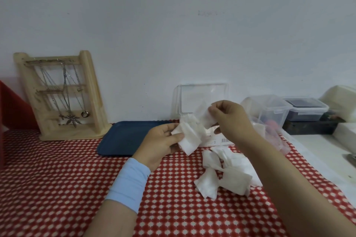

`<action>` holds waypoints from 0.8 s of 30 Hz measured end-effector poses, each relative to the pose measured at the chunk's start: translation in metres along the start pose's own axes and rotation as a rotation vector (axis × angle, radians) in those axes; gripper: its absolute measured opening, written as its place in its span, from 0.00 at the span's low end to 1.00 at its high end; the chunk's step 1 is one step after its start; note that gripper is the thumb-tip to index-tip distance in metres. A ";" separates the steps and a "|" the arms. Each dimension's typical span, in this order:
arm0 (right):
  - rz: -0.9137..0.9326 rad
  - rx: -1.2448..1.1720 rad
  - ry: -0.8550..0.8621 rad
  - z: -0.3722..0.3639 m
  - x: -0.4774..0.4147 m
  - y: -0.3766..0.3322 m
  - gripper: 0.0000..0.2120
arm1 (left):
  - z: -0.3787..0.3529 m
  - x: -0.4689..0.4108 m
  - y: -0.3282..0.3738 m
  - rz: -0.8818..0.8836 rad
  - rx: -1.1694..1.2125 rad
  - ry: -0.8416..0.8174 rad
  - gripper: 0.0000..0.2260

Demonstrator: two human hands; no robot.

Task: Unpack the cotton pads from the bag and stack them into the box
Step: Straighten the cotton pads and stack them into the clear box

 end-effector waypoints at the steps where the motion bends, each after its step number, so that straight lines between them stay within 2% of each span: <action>1: 0.027 -0.051 -0.042 0.000 0.001 -0.006 0.07 | 0.001 0.001 -0.001 0.016 -0.014 0.002 0.12; 3: 0.026 -0.137 -0.253 -0.009 0.008 -0.015 0.07 | 0.001 0.002 -0.003 0.056 -0.048 -0.004 0.11; 5: -0.003 -0.078 -0.464 -0.021 0.020 -0.019 0.06 | -0.002 0.004 -0.004 0.081 -0.079 -0.041 0.13; 8: -0.018 0.119 -0.577 -0.036 0.028 -0.012 0.05 | -0.013 0.008 -0.004 0.089 -0.136 -0.142 0.13; 12: 0.007 0.254 -0.512 -0.042 0.024 -0.006 0.02 | -0.018 0.009 -0.004 0.091 -0.137 -0.187 0.11; 16: 0.003 0.300 -0.483 -0.041 0.021 -0.004 0.01 | -0.015 0.011 -0.002 0.102 -0.112 -0.165 0.11; 18: 0.012 0.243 -0.428 -0.039 0.021 -0.007 0.01 | -0.011 0.010 -0.001 0.093 -0.109 -0.122 0.10; 22: -0.043 -0.073 -0.142 -0.024 0.013 -0.004 0.01 | -0.001 0.008 0.002 0.078 0.017 0.041 0.09; 24: -0.064 -0.112 -0.064 -0.026 0.014 0.002 0.01 | 0.001 0.006 0.003 0.061 0.085 0.092 0.10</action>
Point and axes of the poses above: each hand's wrist, its own x-axis away from the middle knuckle, its own z-axis out of the back of the hand, y = z × x, the point moved 8 cm from there along -x, towards the middle knuckle, and after that the axes turned 6 degrees about -x, right-handed, at the moved point
